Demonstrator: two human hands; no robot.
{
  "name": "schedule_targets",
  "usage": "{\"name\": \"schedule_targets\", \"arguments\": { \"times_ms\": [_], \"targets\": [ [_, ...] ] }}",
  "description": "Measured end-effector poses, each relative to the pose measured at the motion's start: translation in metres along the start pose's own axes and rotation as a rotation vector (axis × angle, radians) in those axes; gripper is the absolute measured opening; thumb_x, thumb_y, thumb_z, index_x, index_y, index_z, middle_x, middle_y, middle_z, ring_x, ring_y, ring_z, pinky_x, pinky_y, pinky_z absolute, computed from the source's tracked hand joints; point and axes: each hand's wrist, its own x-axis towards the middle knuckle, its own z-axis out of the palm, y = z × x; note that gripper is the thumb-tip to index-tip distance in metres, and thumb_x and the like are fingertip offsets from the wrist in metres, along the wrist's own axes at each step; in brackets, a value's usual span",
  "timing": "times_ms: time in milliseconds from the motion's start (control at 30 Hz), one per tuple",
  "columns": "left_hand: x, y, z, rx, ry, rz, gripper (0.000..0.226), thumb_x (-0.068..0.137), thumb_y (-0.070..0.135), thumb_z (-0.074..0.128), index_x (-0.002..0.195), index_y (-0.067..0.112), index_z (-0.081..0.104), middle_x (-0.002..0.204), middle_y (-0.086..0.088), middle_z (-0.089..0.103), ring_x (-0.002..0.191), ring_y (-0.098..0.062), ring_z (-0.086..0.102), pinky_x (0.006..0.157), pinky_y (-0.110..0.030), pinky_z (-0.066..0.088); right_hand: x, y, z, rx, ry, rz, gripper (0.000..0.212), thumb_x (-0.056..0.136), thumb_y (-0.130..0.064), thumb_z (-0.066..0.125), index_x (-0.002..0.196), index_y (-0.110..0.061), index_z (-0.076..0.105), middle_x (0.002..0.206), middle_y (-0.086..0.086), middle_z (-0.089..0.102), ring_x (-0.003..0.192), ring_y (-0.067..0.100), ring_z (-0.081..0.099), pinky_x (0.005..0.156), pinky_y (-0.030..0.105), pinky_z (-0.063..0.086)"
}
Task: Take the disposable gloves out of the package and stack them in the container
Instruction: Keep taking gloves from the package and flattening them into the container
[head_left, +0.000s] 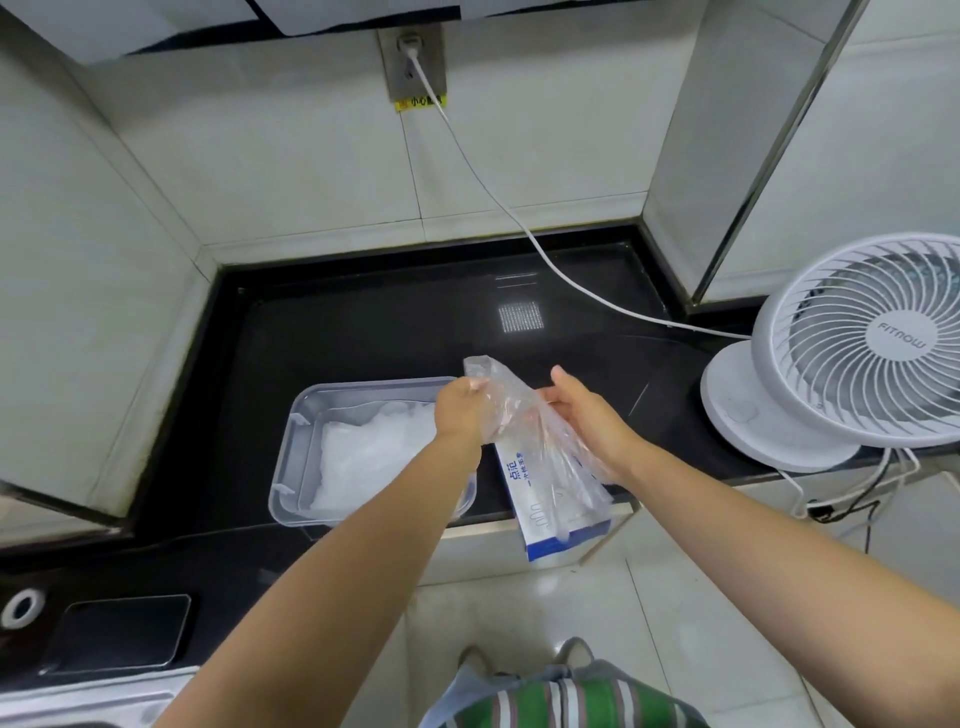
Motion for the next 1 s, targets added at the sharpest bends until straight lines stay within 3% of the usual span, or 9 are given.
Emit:
{"name": "schedule_targets", "arguments": {
  "times_ms": [100, 200, 367, 467, 600, 700, 833, 933, 1000],
  "targets": [
    [0.005, -0.003, -0.015, 0.312, 0.143, 0.181, 0.031, 0.094, 0.006, 0.051, 0.071, 0.026, 0.045, 0.072, 0.008, 0.048, 0.079, -0.02, 0.051, 0.073, -0.028, 0.042, 0.002, 0.0, 0.013, -0.165, -0.041, -0.12, 0.063, 0.089, -0.06, 0.057, 0.142, -0.03, 0.043, 0.134, -0.006, 0.059, 0.118, 0.008, 0.058, 0.099, 0.029, 0.043],
    [0.006, -0.008, -0.034, 0.531, 0.181, 0.264, 0.009, 0.096, 0.014, 0.05, 0.087, 0.014, 0.049, 0.083, 0.0, 0.053, 0.081, -0.02, 0.05, 0.071, -0.023, 0.036, 0.004, -0.001, 0.031, -0.427, -0.098, -0.188, 0.075, 0.084, -0.029, 0.077, 0.145, -0.033, 0.034, 0.128, -0.01, 0.056, 0.113, 0.003, 0.053, 0.09, 0.017, 0.04],
    [0.011, -0.02, -0.072, 0.517, 0.166, 0.294, 0.022, 0.1, 0.029, 0.045, 0.101, 0.011, 0.058, 0.086, -0.001, 0.057, 0.08, -0.018, 0.055, 0.075, -0.032, 0.047, 0.018, -0.003, 0.053, -0.321, 0.141, -0.218, 0.016, 0.092, 0.0, 0.057, 0.102, -0.007, 0.067, 0.072, 0.008, 0.064, 0.053, 0.013, 0.054, 0.057, 0.026, 0.046],
    [0.018, -0.036, -0.107, 0.538, 0.203, 0.314, 0.024, 0.1, 0.029, 0.043, 0.095, 0.011, 0.058, 0.082, -0.005, 0.059, 0.071, -0.016, 0.052, 0.067, -0.031, 0.045, 0.027, -0.003, 0.058, -0.255, 0.236, -0.147, 0.015, 0.092, -0.002, 0.056, 0.083, -0.007, 0.067, 0.06, 0.006, 0.059, 0.048, 0.016, 0.046, 0.048, 0.026, 0.042],
    [0.024, -0.055, -0.147, 0.769, 0.245, 0.237, 0.036, 0.105, 0.028, 0.031, 0.106, 0.004, 0.058, 0.062, 0.002, 0.047, 0.055, -0.011, 0.046, 0.055, -0.026, 0.043, 0.042, -0.003, 0.073, -0.272, 0.387, -0.176, 0.008, 0.092, -0.009, 0.06, 0.096, -0.014, 0.064, 0.08, 0.0, 0.063, 0.069, 0.013, 0.057, 0.071, 0.03, 0.049],
    [0.023, -0.059, -0.164, 0.915, 0.274, 0.203, 0.038, 0.106, 0.026, 0.024, 0.127, 0.008, 0.05, 0.079, -0.009, 0.061, 0.063, -0.017, 0.053, 0.063, -0.032, 0.046, 0.041, -0.008, 0.101, -0.375, 0.515, -0.434, 0.021, 0.091, -0.01, 0.063, 0.111, -0.017, 0.062, 0.1, 0.003, 0.061, 0.086, 0.012, 0.059, 0.082, 0.026, 0.049],
    [0.025, -0.058, -0.17, 1.094, 0.243, 0.157, 0.037, 0.103, 0.011, 0.035, 0.14, 0.007, 0.037, 0.115, -0.018, 0.064, 0.084, -0.025, 0.065, 0.067, -0.031, 0.049, 0.031, -0.013, 0.149, -0.434, 0.185, -0.676, 0.023, 0.087, 0.004, 0.055, 0.086, -0.016, 0.065, 0.074, 0.006, 0.063, 0.065, 0.02, 0.054, 0.062, 0.03, 0.045],
    [0.032, -0.065, -0.168, 1.17, 0.245, 0.152, 0.039, 0.1, 0.008, 0.042, 0.139, 0.006, 0.036, 0.101, -0.011, 0.066, 0.072, -0.018, 0.059, 0.058, -0.025, 0.043, 0.038, 0.0, 0.175, -0.621, -0.17, -0.427, 0.024, 0.089, 0.001, 0.055, 0.084, -0.019, 0.066, 0.071, -0.002, 0.063, 0.066, 0.013, 0.059, 0.061, 0.021, 0.047],
    [0.035, -0.069, -0.166, 1.249, 0.21, 0.173, 0.048, 0.099, 0.009, 0.048, 0.142, 0.005, 0.03, 0.111, -0.012, 0.064, 0.082, -0.018, 0.066, 0.061, -0.024, 0.048, 0.054, 0.018, 0.18, -0.79, -0.14, -0.276, 0.02, 0.094, -0.007, 0.056, 0.105, -0.019, 0.067, 0.093, 0.001, 0.067, 0.083, 0.016, 0.063, 0.074, 0.024, 0.05]
  ]
}}
